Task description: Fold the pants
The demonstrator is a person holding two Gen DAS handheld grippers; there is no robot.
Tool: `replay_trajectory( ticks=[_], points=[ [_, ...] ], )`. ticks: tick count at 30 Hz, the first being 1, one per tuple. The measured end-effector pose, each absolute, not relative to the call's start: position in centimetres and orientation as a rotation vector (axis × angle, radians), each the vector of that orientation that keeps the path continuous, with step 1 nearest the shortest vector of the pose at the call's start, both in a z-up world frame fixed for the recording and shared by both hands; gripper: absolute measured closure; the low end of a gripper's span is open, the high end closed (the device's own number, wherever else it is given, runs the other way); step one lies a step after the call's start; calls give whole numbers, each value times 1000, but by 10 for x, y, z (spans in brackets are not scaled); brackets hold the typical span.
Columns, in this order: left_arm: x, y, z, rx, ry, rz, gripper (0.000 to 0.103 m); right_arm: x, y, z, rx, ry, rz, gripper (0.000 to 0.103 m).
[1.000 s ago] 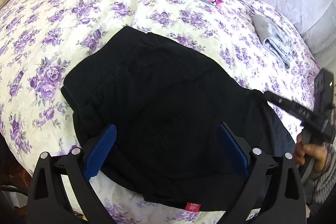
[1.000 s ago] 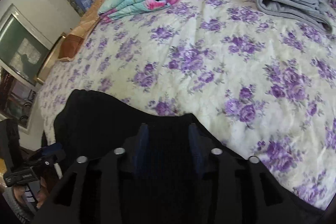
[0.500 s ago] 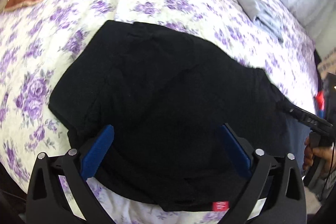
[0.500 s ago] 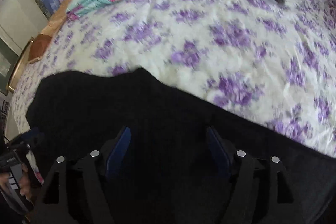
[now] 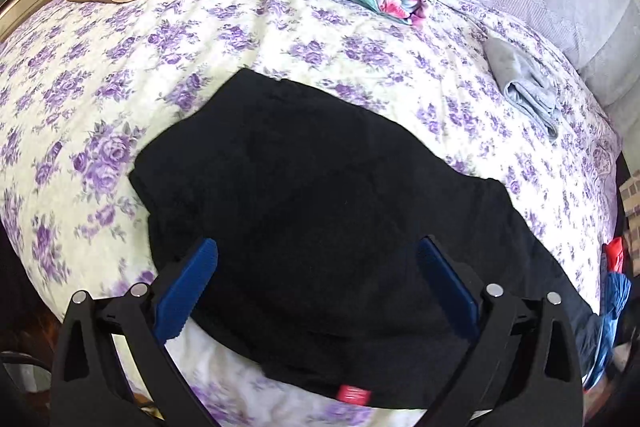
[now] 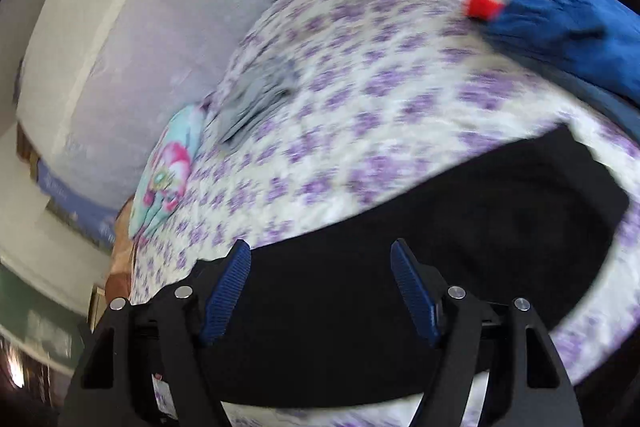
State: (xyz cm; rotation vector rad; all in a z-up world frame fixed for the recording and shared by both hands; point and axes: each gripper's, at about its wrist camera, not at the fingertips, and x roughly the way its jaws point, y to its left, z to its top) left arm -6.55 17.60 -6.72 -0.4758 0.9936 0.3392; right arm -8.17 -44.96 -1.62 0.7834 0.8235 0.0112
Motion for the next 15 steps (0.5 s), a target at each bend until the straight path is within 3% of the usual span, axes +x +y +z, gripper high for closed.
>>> replay_trajectory(
  ticks=[5,12,14,15],
  points=[
    [-45,143,-65,-450,1029,319,5,-138,-524,-61,1072,749,-167,35],
    [-19,93,-56,-387,1062,256,5,-122,-539,-104,1198,723,-114,36],
    [-17,83,-52,-368,1059,245,5,-121,-544,-115,1248,694,-94,41],
    [-17,79,-52,-358,1063,241,5,-118,-546,-118,1262,687,-86,49]
  ],
)
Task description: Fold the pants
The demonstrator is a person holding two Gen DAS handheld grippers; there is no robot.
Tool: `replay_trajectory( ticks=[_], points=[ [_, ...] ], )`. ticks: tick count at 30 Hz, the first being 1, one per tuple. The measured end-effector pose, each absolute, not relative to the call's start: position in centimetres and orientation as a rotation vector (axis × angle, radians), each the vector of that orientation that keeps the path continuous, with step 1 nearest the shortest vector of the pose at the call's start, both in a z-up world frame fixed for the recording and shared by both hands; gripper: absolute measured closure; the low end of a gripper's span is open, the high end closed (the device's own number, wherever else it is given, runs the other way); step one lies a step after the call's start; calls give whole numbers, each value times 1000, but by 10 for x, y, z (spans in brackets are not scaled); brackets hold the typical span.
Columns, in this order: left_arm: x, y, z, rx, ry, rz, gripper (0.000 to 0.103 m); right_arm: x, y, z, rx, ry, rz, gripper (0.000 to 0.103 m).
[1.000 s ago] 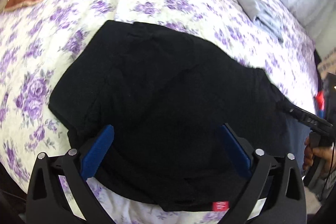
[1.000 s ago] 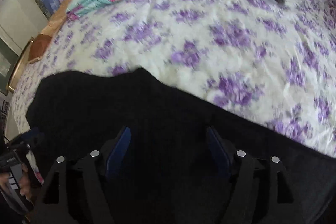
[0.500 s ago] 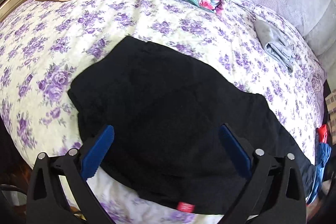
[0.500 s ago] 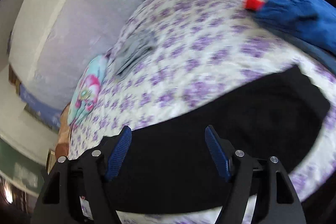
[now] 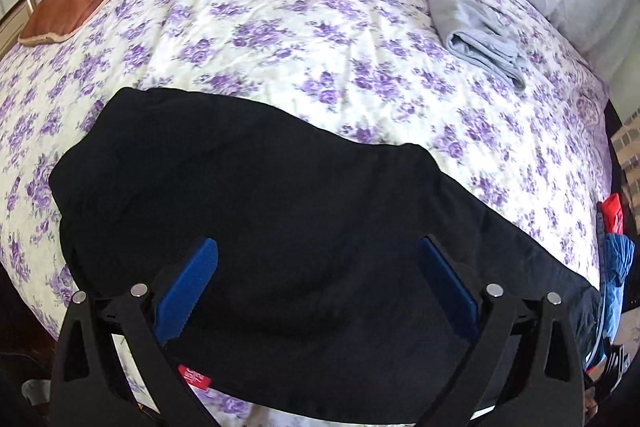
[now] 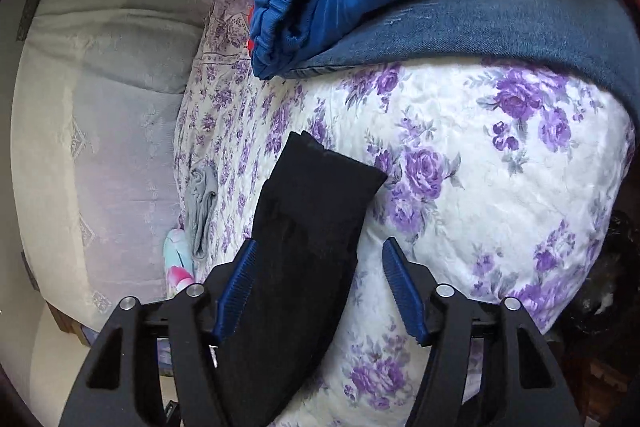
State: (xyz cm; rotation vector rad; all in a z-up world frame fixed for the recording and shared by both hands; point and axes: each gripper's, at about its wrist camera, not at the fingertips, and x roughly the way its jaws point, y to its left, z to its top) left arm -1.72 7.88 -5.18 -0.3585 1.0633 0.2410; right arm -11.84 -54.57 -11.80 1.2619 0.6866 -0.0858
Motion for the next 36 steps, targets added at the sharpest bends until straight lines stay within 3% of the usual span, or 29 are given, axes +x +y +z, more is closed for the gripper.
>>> replay_trajectory(
  ticks=[2,6,7,10,18,25,29,36],
  points=[
    [-17,74,-54,-351,1077,245,5,-112,-546,-123,1274,682,-58,59],
    [-19,67,-58,-369,1097,251,5,-98,-542,-123,1236,695,-13,63],
    [-20,65,-59,-372,1098,249,5,-96,-542,-123,1242,693,-6,72],
    [-20,59,-57,-355,1096,231,5,-94,-538,-106,1196,660,19,82],
    [-29,62,-61,-273,1099,228,5,-65,-490,-18,967,600,108,84],
    [-52,111,-60,-353,1060,277,5,-2,-339,46,491,683,373,84],
    [-74,149,-58,-427,1034,326,5,17,-218,34,161,771,552,84],
    [-116,216,-58,-557,980,419,5,-20,-78,-60,-396,891,720,85]
  ],
)
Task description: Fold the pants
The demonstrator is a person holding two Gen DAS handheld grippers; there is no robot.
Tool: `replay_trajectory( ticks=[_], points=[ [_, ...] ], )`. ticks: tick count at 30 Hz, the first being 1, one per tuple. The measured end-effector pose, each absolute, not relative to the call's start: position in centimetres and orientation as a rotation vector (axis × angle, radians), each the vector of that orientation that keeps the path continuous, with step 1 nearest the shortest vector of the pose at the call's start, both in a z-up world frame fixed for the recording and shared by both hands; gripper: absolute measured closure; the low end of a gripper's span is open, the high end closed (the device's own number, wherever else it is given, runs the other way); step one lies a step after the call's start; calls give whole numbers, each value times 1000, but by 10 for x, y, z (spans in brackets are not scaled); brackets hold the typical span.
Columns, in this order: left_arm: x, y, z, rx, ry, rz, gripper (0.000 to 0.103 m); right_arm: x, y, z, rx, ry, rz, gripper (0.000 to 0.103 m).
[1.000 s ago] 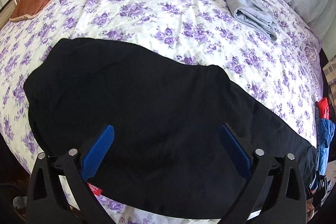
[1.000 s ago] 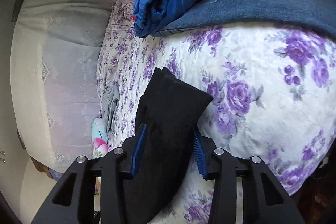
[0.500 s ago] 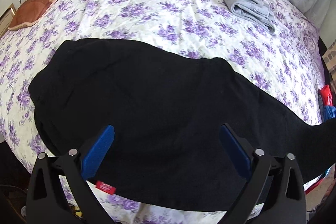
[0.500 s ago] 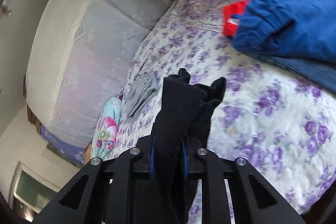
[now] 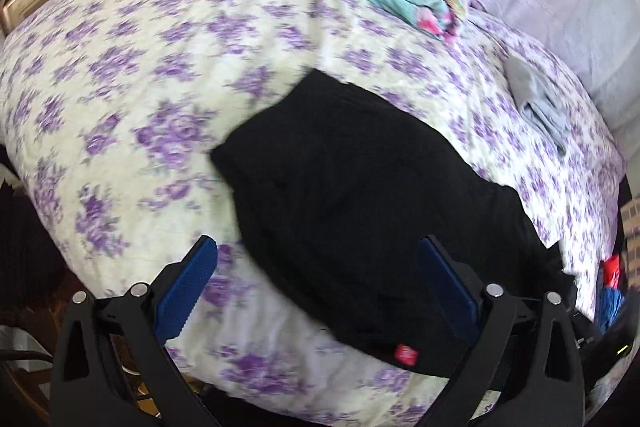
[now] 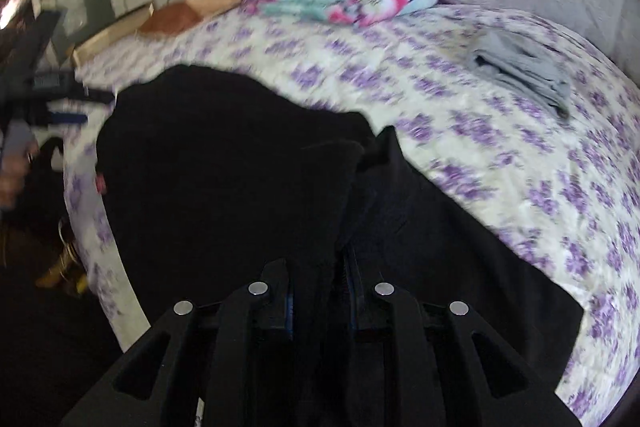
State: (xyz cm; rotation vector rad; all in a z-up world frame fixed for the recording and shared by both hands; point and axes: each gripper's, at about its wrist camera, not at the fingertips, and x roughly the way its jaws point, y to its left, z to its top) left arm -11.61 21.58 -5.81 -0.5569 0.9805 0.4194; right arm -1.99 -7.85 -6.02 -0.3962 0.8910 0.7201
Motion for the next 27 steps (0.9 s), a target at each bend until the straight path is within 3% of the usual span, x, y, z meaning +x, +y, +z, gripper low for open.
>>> replay_trajectory(
  ticks=[7,8,10,17,20,22,27],
  points=[
    [-128,248,-69,-671,965,437,5,-27,-77,-58,-454,873,712,84],
    [-126,249,-71,-675,967,435,5,-27,-74,-63,-475,892,728,81],
    [-121,249,-76,-684,977,424,5,-30,-73,-62,-487,952,785,56],
    [-110,247,-81,-691,974,405,5,5,-128,-1,-55,908,676,57],
    [-108,253,-84,-713,972,414,5,28,-125,-25,-47,1015,548,56],
    [-106,258,-85,-736,965,415,5,30,-111,-58,-120,1166,528,47],
    [-97,280,-94,-829,947,393,5,22,-106,-63,-212,1146,546,42]
  ],
)
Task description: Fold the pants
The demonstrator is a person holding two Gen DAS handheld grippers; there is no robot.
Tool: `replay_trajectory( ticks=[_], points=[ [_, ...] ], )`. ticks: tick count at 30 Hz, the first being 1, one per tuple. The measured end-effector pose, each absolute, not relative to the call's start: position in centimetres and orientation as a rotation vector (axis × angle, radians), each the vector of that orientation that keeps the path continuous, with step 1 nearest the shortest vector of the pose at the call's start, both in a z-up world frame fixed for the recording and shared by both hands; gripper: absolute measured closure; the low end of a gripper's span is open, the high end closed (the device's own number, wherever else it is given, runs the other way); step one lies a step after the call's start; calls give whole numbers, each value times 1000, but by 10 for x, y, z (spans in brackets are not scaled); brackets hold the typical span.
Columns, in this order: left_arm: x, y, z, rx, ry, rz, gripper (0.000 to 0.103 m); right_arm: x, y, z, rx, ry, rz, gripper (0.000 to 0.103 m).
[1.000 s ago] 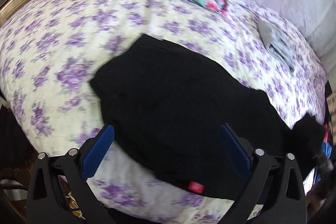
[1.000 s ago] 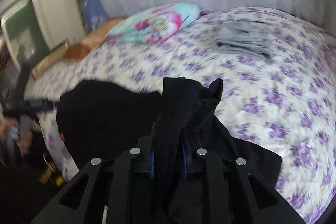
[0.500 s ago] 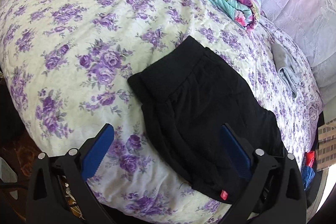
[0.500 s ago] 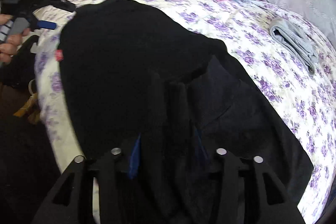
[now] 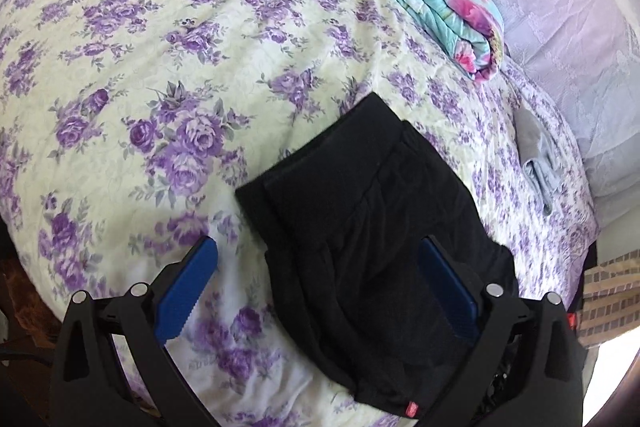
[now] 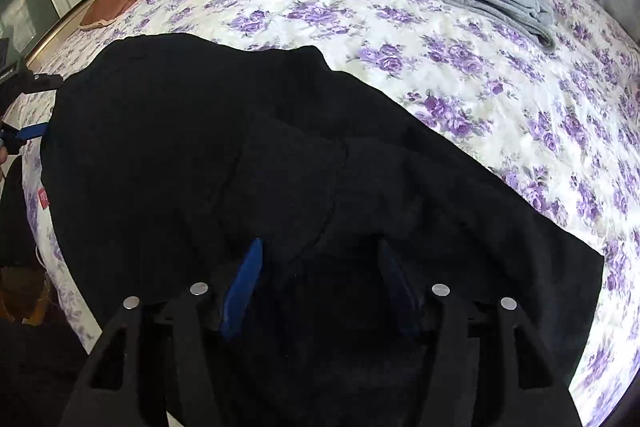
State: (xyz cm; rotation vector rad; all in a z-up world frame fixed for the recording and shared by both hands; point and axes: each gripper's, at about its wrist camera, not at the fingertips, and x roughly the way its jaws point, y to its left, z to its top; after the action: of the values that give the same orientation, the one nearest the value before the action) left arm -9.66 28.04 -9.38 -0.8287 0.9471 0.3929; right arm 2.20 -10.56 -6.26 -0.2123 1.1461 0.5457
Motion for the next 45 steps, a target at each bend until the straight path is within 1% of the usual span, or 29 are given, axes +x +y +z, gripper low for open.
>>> replay_trajectory(
  ticks=[3,4,5,8,9,11,12,14,15,17,20,23,32,34,36,41,45],
  points=[
    [-94,291,-100,-903,913,371,6,18,-104,-63,-215,1146,561,41],
    [-94,293,-100,-917,893,361,8,17,-104,-65,-214,1143,558,41],
    [-94,295,-100,-921,879,354,17,19,-102,-66,-214,1141,556,41],
    [-91,300,-104,-929,875,358,41,20,-101,-67,-212,1145,560,41],
    [-92,302,-105,-939,872,355,43,22,-101,-68,-211,1146,562,41],
    [-94,305,-107,-955,862,351,51,21,-101,-68,-212,1146,563,41],
    [-97,307,-106,-962,854,344,53,22,-101,-69,-212,1146,562,41],
    [-101,308,-104,-962,842,333,64,21,-102,-69,-212,1145,562,41],
    [-102,309,-104,-958,840,327,67,21,-102,-69,-212,1145,563,41],
    [-103,309,-102,-942,836,314,77,22,-102,-69,-212,1143,563,41],
    [-105,305,-94,-922,816,294,83,22,-102,-70,-210,1140,564,41],
    [-103,295,-76,-871,786,278,86,21,-103,-70,-209,1136,567,41],
    [-92,233,3,-643,694,159,87,22,-111,-61,-170,1132,600,39],
    [-88,216,17,-609,681,119,87,21,-122,-52,-105,1104,603,36],
    [-84,198,30,-569,676,79,87,20,-137,-43,-34,1075,606,36],
    [-68,155,53,-492,670,-27,88,15,-176,-34,67,1072,564,33],
    [-51,101,68,-392,684,-140,88,10,-219,-35,146,1072,476,31]
  ],
)
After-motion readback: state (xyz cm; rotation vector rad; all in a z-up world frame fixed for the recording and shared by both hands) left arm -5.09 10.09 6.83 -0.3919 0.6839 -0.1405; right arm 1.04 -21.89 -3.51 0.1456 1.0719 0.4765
